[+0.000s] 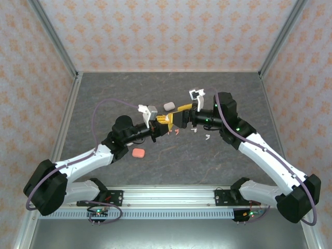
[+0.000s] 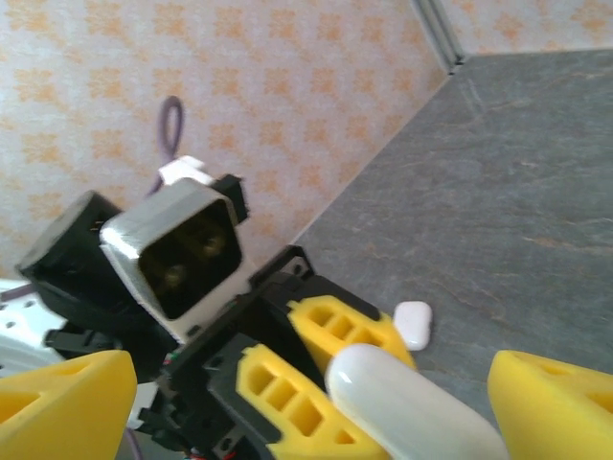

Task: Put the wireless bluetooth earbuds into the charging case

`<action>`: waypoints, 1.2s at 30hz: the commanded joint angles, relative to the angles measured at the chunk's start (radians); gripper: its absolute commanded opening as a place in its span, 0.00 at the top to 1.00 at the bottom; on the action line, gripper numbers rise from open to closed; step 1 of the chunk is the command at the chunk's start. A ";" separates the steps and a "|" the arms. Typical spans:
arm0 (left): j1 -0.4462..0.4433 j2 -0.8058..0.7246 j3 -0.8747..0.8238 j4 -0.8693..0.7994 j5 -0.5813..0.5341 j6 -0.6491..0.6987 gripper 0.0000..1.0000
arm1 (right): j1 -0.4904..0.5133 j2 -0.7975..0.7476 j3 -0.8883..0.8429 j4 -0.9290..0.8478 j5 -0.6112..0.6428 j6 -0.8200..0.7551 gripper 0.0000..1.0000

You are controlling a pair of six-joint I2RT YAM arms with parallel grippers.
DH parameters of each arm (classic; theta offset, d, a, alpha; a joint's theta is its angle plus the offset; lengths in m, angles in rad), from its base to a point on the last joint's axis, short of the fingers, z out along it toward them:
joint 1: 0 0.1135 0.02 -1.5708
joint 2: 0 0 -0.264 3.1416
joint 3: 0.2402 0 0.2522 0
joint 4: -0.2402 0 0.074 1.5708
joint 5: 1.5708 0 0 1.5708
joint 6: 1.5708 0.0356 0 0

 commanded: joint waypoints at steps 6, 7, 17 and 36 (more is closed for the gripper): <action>-0.004 -0.031 0.034 -0.143 -0.171 0.043 1.00 | 0.004 -0.048 0.077 -0.224 0.384 -0.047 0.04; 0.000 -0.027 0.041 -0.166 -0.186 0.043 1.00 | 0.003 -0.055 0.071 -0.235 0.432 -0.034 0.02; 0.193 0.145 0.126 -0.350 -0.248 -0.085 1.00 | -0.036 -0.109 0.000 -0.283 0.576 0.068 0.01; 0.359 0.783 0.552 -0.446 -0.030 -0.174 1.00 | -0.036 -0.107 -0.037 -0.266 0.531 0.133 0.01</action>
